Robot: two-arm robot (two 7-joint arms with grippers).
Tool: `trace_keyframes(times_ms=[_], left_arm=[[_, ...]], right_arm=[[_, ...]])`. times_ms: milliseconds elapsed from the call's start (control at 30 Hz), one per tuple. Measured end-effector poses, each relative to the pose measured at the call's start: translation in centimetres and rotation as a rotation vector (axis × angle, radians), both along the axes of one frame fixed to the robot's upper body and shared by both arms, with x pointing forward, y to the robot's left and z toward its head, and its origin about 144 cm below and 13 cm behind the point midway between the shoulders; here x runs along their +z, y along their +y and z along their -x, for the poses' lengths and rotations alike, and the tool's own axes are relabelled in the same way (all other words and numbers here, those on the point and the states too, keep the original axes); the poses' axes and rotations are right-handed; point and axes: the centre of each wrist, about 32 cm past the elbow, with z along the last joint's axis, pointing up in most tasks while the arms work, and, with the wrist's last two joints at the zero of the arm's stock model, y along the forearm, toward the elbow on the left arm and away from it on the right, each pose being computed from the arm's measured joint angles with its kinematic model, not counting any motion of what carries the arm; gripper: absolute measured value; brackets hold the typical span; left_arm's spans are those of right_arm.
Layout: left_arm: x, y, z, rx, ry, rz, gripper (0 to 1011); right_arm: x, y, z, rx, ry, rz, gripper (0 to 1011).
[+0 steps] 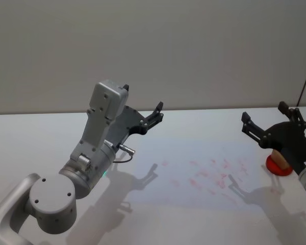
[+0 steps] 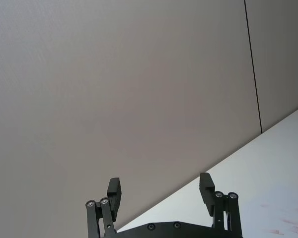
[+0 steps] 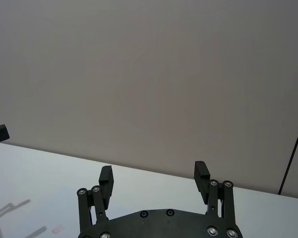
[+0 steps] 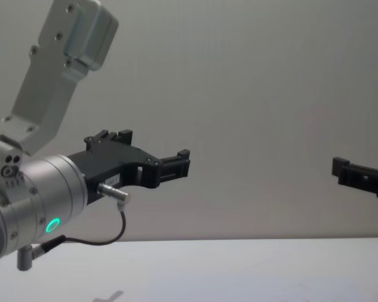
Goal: Use the one hand to pick up the stamp and affix it onto the A4 paper.
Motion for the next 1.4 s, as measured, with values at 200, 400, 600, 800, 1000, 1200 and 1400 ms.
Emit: trace_keyframes(times_ms=[200, 400, 600, 800, 1000, 1200, 1400], left_arm=[[0.0, 0.0, 0.0, 0.0, 0.0, 0.0, 1001], [0.0, 0.0, 0.0, 0.0, 0.0, 0.0, 1001], [0.0, 0.0, 0.0, 0.0, 0.0, 0.0, 1001], [0.0, 0.0, 0.0, 0.0, 0.0, 0.0, 1001], [0.0, 0.0, 0.0, 0.0, 0.0, 0.0, 1001], [0.0, 0.0, 0.0, 0.0, 0.0, 0.0, 1001], [0.0, 0.0, 0.0, 0.0, 0.0, 0.0, 1001]], right_arm=[[-0.3, -0.4, -0.3, 0.007, 0.012, -0.003, 1001], [-0.7, -1.2, -0.7, 0.013, 0.029, 0.0, 1001], [-1.3, -2.5, -1.1, 0.014, 0.053, 0.011, 1001], [-1.9, -4.0, -1.5, 0.01, 0.076, 0.026, 1001], [-2.5, -5.1, -1.8, 0.0, 0.097, 0.04, 1001], [-3.1, -6.2, -2.2, -0.011, 0.118, 0.059, 1001], [-3.7, -6.9, -2.4, -0.018, 0.141, 0.077, 1001]])
